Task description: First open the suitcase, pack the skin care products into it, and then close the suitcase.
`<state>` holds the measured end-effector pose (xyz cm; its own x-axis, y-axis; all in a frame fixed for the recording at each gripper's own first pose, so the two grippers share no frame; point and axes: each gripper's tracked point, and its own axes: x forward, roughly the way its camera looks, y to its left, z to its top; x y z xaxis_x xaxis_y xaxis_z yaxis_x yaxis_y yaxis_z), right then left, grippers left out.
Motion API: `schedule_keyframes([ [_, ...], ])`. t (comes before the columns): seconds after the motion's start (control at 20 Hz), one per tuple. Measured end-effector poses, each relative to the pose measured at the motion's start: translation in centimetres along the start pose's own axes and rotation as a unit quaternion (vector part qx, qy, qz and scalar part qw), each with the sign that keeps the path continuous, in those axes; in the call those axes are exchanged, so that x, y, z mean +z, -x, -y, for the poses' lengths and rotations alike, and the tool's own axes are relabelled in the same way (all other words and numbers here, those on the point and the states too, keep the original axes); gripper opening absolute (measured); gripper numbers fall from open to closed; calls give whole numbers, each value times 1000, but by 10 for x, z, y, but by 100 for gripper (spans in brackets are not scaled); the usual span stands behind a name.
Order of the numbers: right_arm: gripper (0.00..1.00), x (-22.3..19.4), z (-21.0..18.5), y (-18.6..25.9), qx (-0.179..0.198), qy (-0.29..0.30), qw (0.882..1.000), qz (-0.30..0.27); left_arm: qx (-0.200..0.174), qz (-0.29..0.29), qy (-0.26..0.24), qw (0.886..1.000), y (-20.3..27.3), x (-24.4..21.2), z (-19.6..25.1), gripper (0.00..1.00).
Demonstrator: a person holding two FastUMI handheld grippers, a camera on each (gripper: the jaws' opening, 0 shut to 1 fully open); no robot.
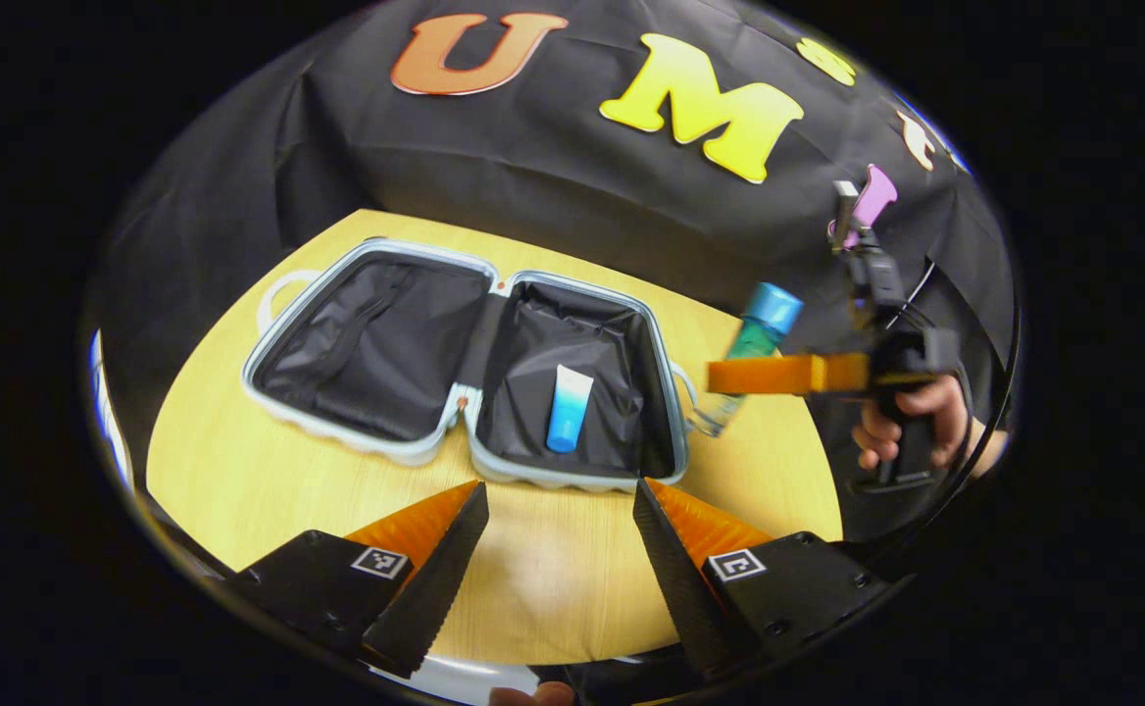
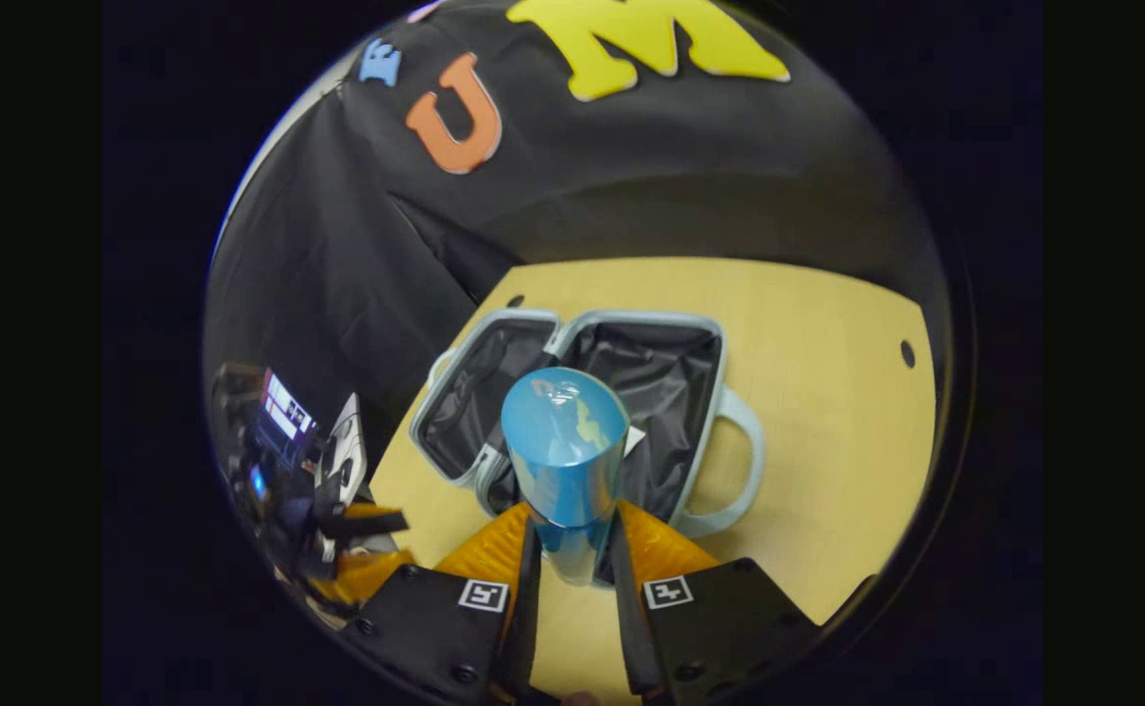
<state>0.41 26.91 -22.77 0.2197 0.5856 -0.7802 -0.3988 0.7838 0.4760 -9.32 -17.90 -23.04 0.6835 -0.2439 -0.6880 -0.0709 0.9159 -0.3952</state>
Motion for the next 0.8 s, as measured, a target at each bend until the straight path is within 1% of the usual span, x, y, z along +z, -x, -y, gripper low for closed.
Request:
schedule_keyframes([
  [0.1,34,-8,9,-39,-21,-48,997,-56,1,1,29,1000,10,-14,-8,95],
  [0.15,31,-12,15,-53,-32,-76,994,-78,0,6,38,999,15,-18,-12,95],
  [0.2,34,-13,18,-62,-46,-94,990,-94,0,12,43,999,21,-20,-16,95],
  [0.3,34,-15,28,-76,-74,-121,984,-111,16,18,50,998,28,-25,-31,96],
  [0.4,34,-22,38,-87,-107,-150,974,-128,26,19,60,998,38,-27,-40,95],
  [0.45,31,-23,40,-91,-119,-169,969,-135,29,20,66,997,40,-26,-43,100],
  [0.5,33,-24,42,-94,-128,-191,963,-140,29,24,70,997,42,-24,-45,95],
  [0.6,34,-28,46,-102,-149,-224,952,-146,31,27,75,996,44,-23,-48,95],
  [0.65,33,-28,46,-104,-155,-228,951,-143,32,29,76,996,45,-24,-49,100],
  [0.7,33,-28,47,-106,-159,-220,952,-142,33,29,74,996,45,-24,-49,100],
  [0.75,31,-30,47,-108,-162,-207,954,-143,34,30,72,996,46,-23,-49,95],
  [0.8,33,-30,47,-108,-165,-200,955,-146,36,29,70,997,44,-23,-49,95],
])
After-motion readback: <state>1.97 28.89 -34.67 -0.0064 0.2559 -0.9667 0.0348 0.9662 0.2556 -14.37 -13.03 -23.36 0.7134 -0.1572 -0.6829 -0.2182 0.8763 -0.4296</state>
